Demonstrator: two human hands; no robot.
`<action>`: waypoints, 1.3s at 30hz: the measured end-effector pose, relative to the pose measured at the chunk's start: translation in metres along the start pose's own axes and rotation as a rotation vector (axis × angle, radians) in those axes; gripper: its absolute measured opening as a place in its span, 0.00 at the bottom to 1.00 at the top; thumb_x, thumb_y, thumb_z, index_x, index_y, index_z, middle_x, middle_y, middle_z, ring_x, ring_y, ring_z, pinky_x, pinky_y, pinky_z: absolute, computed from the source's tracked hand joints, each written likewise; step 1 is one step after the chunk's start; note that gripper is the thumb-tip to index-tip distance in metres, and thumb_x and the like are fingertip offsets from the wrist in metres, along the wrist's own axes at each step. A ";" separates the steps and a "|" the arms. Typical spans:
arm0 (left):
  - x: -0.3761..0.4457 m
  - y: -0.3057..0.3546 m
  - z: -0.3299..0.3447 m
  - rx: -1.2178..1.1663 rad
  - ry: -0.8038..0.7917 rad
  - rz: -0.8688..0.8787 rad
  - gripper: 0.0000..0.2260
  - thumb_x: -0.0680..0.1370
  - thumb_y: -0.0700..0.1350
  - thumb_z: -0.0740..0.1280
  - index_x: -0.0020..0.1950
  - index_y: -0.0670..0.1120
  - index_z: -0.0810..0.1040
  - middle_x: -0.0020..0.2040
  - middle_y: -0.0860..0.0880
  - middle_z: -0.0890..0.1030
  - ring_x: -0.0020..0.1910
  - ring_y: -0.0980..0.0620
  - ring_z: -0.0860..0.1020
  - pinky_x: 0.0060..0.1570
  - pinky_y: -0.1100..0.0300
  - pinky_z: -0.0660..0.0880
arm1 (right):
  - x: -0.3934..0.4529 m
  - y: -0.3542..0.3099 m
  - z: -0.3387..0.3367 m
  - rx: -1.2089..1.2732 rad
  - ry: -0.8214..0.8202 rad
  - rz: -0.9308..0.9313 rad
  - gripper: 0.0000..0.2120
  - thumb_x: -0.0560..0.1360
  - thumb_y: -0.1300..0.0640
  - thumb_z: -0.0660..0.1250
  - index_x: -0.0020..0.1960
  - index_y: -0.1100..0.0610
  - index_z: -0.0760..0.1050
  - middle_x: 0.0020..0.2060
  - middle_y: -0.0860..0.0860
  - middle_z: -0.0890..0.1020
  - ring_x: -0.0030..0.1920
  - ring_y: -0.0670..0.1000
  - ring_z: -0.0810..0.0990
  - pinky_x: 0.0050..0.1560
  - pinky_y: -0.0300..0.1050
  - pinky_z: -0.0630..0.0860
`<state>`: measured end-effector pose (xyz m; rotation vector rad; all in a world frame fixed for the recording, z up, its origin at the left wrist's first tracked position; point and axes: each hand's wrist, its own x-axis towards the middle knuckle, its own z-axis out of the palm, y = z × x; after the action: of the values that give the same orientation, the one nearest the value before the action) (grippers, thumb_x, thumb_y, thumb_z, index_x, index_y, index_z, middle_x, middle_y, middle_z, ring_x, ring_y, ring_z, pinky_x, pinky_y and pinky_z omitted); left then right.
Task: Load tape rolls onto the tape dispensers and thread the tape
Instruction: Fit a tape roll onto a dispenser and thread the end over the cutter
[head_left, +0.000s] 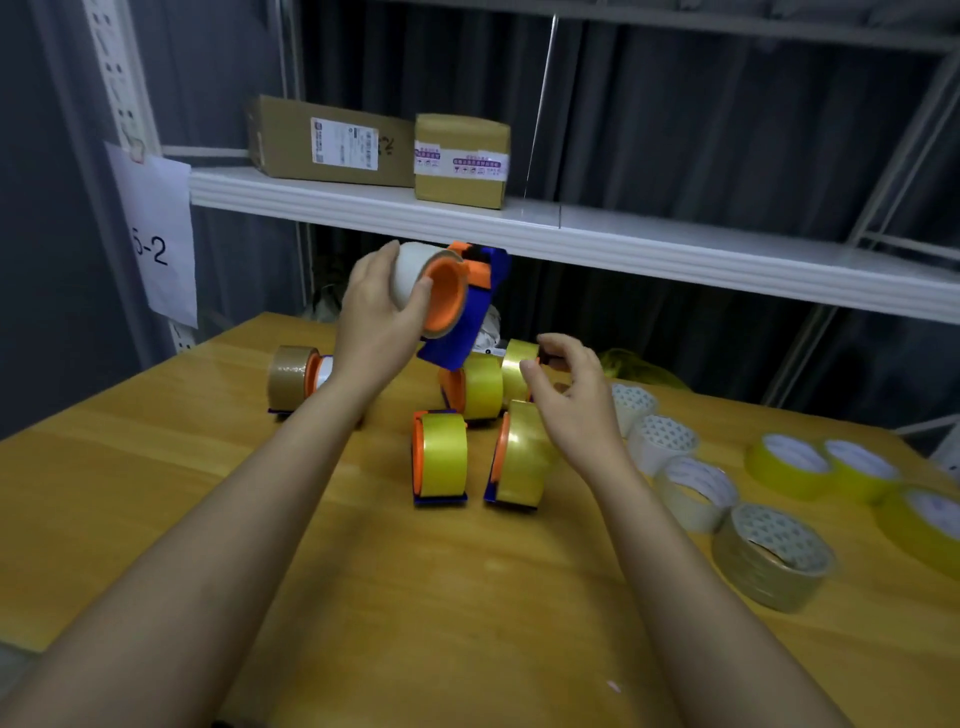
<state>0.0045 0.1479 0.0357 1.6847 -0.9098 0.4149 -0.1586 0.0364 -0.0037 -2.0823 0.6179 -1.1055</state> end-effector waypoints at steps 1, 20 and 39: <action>-0.004 0.009 -0.001 -0.064 -0.027 -0.003 0.23 0.80 0.47 0.64 0.73 0.42 0.65 0.70 0.45 0.69 0.67 0.51 0.68 0.60 0.66 0.63 | -0.001 -0.004 -0.005 0.096 0.005 0.074 0.24 0.77 0.50 0.67 0.71 0.53 0.67 0.62 0.47 0.71 0.62 0.47 0.72 0.60 0.43 0.71; -0.129 0.059 0.064 -0.409 -0.483 -0.156 0.28 0.77 0.61 0.62 0.72 0.49 0.67 0.69 0.49 0.71 0.66 0.53 0.70 0.65 0.53 0.71 | -0.064 0.061 -0.075 0.833 0.065 0.232 0.40 0.57 0.46 0.83 0.63 0.54 0.71 0.54 0.53 0.81 0.56 0.55 0.80 0.53 0.47 0.78; -0.156 0.030 0.085 -0.431 -0.307 -0.046 0.21 0.79 0.55 0.59 0.68 0.47 0.72 0.63 0.51 0.76 0.63 0.61 0.72 0.61 0.64 0.71 | -0.093 0.061 -0.073 -0.505 0.389 -0.464 0.18 0.73 0.47 0.66 0.60 0.53 0.79 0.61 0.50 0.75 0.63 0.52 0.66 0.62 0.46 0.57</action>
<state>-0.1334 0.1216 -0.0774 1.3839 -1.0920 -0.0757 -0.2746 0.0341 -0.0689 -2.5402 0.6636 -1.7971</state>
